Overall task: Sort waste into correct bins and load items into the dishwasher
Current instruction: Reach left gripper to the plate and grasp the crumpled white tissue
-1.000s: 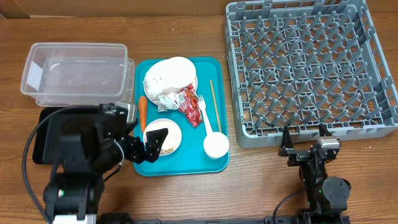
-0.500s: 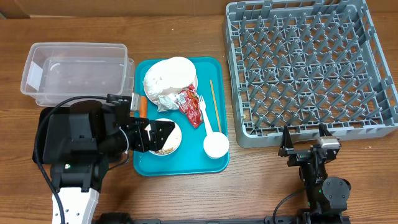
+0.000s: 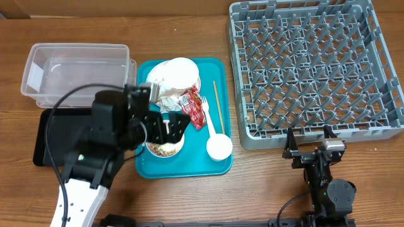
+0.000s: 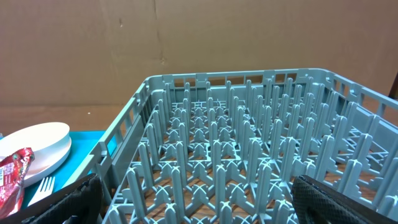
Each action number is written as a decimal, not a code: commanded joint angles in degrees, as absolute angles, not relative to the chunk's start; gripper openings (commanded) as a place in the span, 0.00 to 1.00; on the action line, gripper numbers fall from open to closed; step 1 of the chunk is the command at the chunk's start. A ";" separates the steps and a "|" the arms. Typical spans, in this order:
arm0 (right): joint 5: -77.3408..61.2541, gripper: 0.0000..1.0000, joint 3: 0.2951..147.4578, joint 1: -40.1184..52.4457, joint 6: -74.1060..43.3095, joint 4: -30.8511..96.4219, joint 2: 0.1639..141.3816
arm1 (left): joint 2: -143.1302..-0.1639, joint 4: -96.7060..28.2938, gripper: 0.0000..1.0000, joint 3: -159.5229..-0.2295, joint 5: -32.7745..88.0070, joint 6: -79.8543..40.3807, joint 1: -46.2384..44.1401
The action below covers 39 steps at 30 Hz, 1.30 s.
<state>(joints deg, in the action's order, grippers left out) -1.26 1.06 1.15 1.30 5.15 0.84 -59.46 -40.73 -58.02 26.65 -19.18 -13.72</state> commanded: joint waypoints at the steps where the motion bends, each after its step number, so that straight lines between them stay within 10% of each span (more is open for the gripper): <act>1: -1.37 1.00 0.45 0.89 1.34 4.71 0.16 | -62.94 -41.10 1.00 -64.38 21.26 -19.92 -16.16; 23: -1.37 1.00 0.45 0.89 1.34 4.71 0.16 | -86.30 -57.12 1.00 -79.92 8.23 -13.06 -21.37; 27: -1.37 1.00 0.45 0.89 1.32 4.71 0.16 | -88.68 -58.63 0.59 -79.79 8.10 -14.68 -21.39; 39: -1.37 1.00 0.45 0.89 1.34 4.71 0.16 | -99.53 -58.24 0.64 -79.53 1.45 -32.03 -21.39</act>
